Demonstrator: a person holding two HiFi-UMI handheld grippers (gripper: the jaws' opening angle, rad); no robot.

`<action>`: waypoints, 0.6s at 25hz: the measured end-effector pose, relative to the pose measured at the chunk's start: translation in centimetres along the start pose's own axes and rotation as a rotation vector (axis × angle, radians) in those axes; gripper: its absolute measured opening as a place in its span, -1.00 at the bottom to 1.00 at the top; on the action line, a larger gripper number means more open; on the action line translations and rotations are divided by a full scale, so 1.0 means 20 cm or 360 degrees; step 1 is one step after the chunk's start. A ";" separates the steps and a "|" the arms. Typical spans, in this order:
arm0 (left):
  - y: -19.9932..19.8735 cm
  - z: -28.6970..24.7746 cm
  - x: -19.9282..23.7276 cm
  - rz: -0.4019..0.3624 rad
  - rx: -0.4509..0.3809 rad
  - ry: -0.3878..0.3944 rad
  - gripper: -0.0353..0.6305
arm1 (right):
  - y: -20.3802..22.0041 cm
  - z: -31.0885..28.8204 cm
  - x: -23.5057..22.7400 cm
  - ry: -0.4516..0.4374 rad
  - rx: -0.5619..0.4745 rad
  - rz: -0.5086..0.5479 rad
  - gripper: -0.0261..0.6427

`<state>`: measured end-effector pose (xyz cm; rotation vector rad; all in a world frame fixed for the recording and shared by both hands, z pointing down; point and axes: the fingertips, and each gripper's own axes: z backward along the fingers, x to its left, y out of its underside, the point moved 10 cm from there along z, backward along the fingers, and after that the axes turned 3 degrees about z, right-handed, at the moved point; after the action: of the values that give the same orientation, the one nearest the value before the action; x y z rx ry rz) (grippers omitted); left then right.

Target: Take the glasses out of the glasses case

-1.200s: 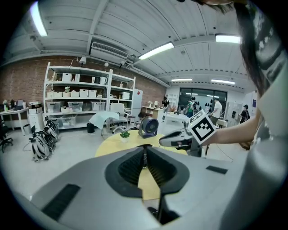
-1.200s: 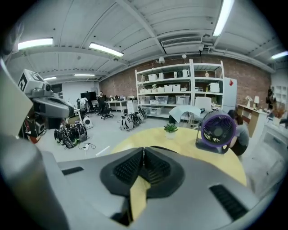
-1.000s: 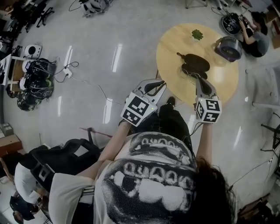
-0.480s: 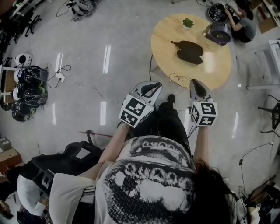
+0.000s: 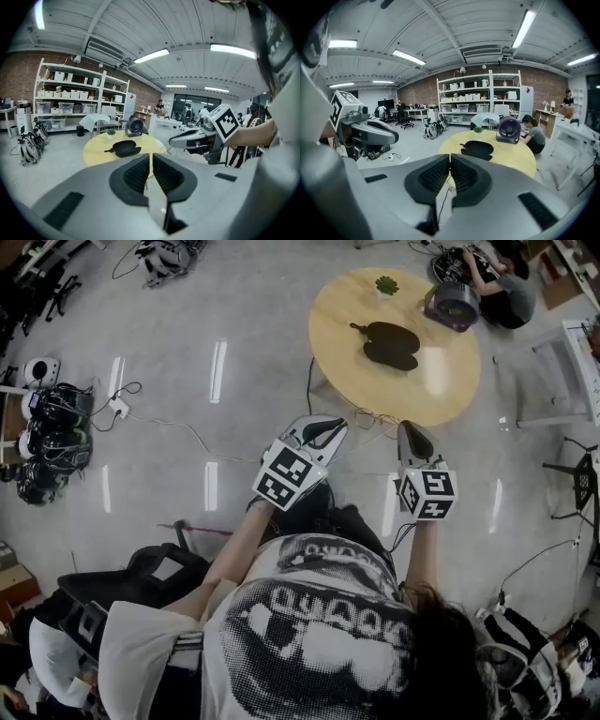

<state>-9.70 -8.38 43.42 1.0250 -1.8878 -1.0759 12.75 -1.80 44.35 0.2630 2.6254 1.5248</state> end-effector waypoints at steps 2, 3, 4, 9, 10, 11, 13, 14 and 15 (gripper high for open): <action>0.00 -0.03 -0.05 -0.0024 0.0011 0.0028 -0.81 | 0.04 0.06 -0.01 0.0016 -0.0011 -0.0034 -0.90; -0.01 -0.05 -0.08 -0.0038 0.0016 0.0043 -0.81 | 0.06 0.10 -0.02 0.0023 -0.0016 -0.0049 -0.90; -0.01 -0.06 -0.12 -0.0057 0.0020 0.0060 -0.81 | 0.08 0.14 -0.03 0.0032 -0.0022 -0.0063 -0.90; -0.03 -0.13 -0.36 -0.0117 0.0025 0.0125 -0.81 | 0.19 0.37 -0.09 0.0072 -0.0046 -0.0128 -0.89; -0.02 -0.14 -0.42 -0.0118 0.0026 0.0133 -0.81 | 0.22 0.42 -0.10 0.0075 -0.0049 -0.0145 -0.90; -0.01 -0.14 -0.47 -0.0126 0.0029 0.0143 -0.81 | 0.25 0.47 -0.11 0.0081 -0.0057 -0.0162 -0.90; 0.00 -0.15 -0.56 -0.0158 0.0039 0.0165 -0.81 | 0.30 0.56 -0.12 0.0107 -0.0077 -0.0193 -0.90; 0.00 -0.15 -0.60 -0.0173 0.0044 0.0174 -0.81 | 0.32 0.61 -0.12 0.0120 -0.0085 -0.0206 -0.90; 0.01 -0.15 -0.65 -0.0182 0.0048 0.0182 -0.81 | 0.35 0.65 -0.12 0.0131 -0.0092 -0.0220 -0.90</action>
<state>-1.68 2.10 42.22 1.1986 -1.7769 -1.0333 18.07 12.25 44.01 0.0145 2.5938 1.5942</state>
